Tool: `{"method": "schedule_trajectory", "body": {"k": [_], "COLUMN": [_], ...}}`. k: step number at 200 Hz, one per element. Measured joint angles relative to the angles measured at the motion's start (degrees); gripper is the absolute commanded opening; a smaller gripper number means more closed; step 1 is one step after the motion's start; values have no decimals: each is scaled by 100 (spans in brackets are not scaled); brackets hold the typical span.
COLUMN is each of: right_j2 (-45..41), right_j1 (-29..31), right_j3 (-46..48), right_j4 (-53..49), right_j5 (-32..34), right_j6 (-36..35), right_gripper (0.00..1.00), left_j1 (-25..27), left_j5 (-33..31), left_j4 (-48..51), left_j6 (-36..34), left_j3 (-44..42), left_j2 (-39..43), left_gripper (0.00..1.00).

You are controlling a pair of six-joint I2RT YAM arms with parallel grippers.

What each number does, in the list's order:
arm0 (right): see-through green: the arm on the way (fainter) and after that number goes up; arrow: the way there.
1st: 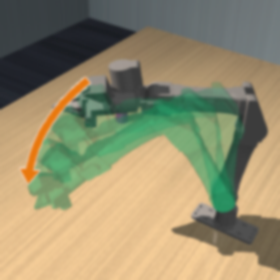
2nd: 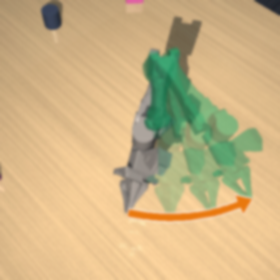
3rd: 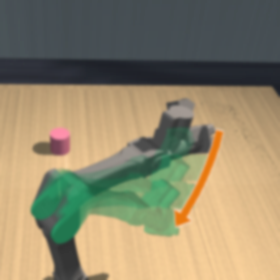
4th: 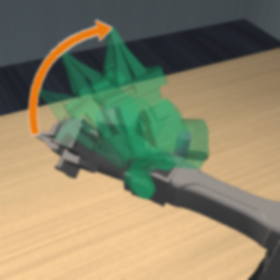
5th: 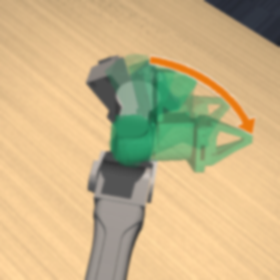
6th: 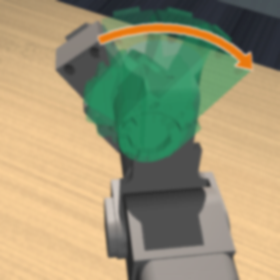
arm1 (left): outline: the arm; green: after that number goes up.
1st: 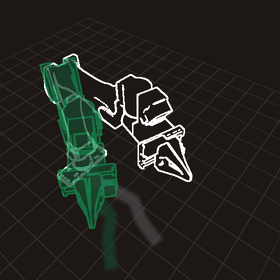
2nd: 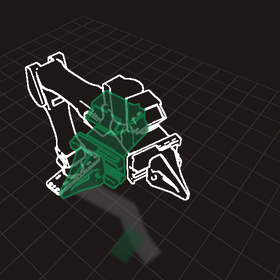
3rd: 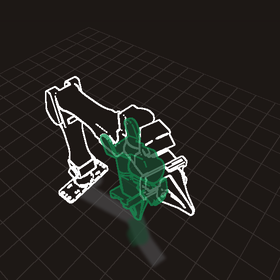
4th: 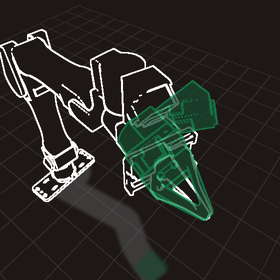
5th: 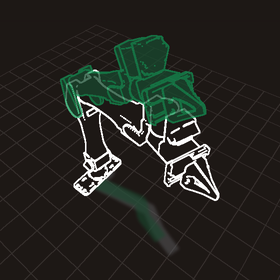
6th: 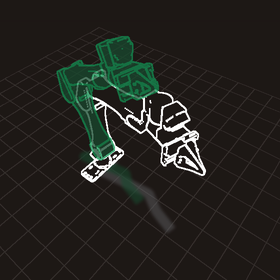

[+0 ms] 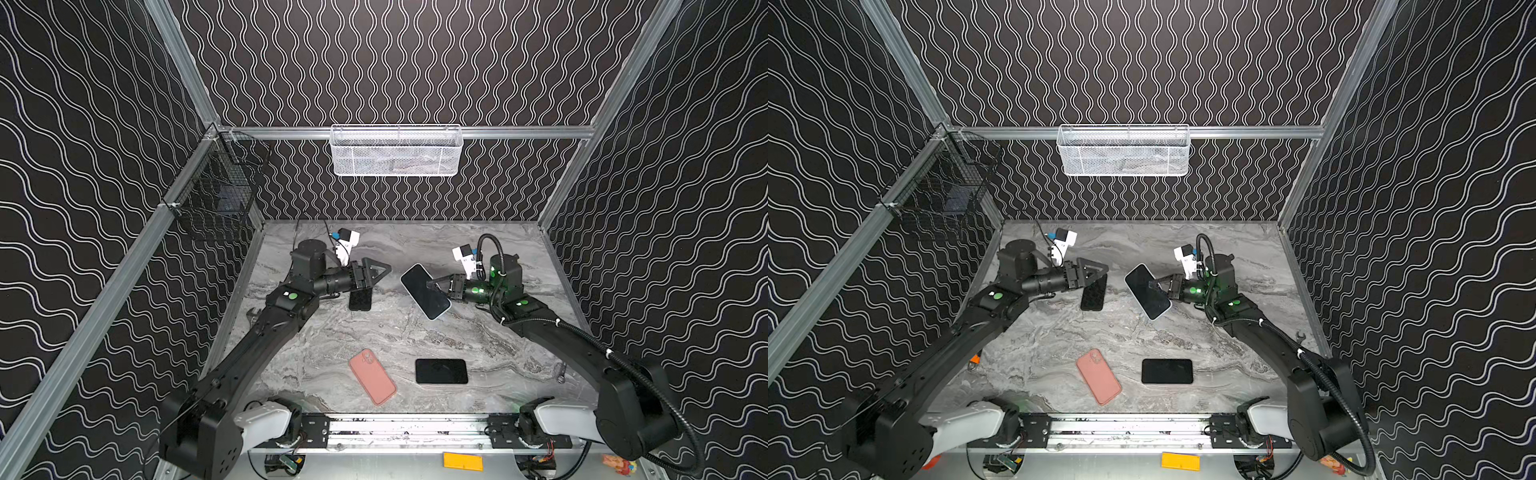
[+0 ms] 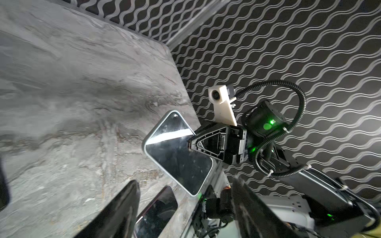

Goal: Put the phone into the phone case

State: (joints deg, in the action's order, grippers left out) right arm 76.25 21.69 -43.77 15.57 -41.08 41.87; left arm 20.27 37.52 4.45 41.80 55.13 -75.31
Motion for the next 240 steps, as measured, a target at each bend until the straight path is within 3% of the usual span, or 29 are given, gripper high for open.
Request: {"method": "schedule_trajectory", "body": {"k": [46, 92, 124, 166, 240], "right_j2": [1036, 2295, 2944, 3620, 4035], "right_j1": [448, 616, 695, 796, 820], "right_j3": [87, -374, -756, -1137, -1193], "right_j4": [538, 1091, 1403, 1604, 1980], "right_j5": [1801, 2826, 3056, 3136, 3171], "right_j6": [664, 859, 841, 800, 826], "right_gripper": [1, 1, 3, 13, 23], "left_j1": [-63, -83, -105, -122, -131], "left_j5": [-907, -1224, -1322, -1373, -1368], "left_j4": [498, 800, 966, 1086, 1097], "left_j6": [-170, -284, -343, -461, -461], "left_j3": [-238, -424, -437, -439, -439], "left_j2": [531, 861, 1019, 1034, 986], "left_gripper": [75, 75, 75, 75, 75]}}
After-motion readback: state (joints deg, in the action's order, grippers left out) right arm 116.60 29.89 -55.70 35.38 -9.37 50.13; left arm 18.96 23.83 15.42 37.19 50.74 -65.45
